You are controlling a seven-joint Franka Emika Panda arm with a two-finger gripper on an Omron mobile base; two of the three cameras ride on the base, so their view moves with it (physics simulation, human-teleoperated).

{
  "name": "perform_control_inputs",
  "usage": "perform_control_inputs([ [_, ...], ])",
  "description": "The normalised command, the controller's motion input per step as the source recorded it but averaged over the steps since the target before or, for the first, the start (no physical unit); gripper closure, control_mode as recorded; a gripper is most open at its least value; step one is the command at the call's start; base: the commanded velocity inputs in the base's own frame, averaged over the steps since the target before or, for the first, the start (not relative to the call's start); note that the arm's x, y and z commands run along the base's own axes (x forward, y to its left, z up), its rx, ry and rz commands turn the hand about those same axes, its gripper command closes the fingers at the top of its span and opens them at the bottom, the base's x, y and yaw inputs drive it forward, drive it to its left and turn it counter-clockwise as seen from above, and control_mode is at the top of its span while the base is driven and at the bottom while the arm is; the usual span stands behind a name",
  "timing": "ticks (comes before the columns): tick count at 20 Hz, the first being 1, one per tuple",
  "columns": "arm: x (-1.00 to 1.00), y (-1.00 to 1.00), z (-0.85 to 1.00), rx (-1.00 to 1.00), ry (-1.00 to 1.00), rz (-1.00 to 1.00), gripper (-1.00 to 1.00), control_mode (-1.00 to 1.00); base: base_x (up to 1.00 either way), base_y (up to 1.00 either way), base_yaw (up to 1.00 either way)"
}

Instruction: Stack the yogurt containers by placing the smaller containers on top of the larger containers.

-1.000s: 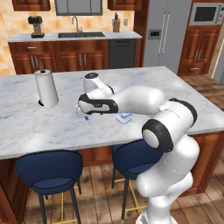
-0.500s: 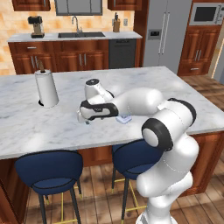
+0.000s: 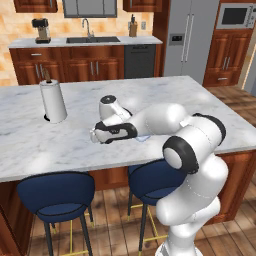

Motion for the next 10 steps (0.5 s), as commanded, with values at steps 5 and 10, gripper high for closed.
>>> perform_control_inputs([
  [5,0.09,0.0,-0.16,0.04,-0.1,-0.01,-1.0,-1.0,0.0,0.0,0.0],
  [10,0.14,0.0,-0.02,0.08,-0.01,0.0,-1.0,-1.0,0.0,0.0,0.0],
])
